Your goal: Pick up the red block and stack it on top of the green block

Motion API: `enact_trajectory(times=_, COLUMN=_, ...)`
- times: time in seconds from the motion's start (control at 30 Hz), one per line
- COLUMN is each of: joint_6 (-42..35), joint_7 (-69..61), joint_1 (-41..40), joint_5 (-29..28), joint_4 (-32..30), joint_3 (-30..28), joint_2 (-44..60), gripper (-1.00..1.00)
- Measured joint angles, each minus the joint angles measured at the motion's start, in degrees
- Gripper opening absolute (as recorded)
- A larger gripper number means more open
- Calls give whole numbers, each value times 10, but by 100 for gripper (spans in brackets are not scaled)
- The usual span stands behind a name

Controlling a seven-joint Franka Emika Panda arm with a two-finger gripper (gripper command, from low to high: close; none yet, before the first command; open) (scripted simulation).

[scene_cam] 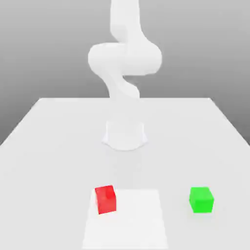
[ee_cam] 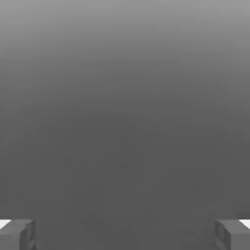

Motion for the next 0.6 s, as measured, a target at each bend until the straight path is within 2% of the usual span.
enact_trajectory(times=0.27, joint_6=87, joint_7=-115, joint_1=51, joint_5=53, joint_4=-92, joint_3=-79, joint_2=151, gripper=0)
enact_trajectory(times=0.47, joint_6=151, joint_7=-186, joint_1=68, joint_5=75, joint_4=-159, joint_3=-102, joint_2=261, gripper=0)
enact_trajectory(times=0.6, joint_6=195, joint_7=-214, joint_1=68, joint_5=64, joint_4=-205, joint_3=-108, joint_2=328, gripper=0)
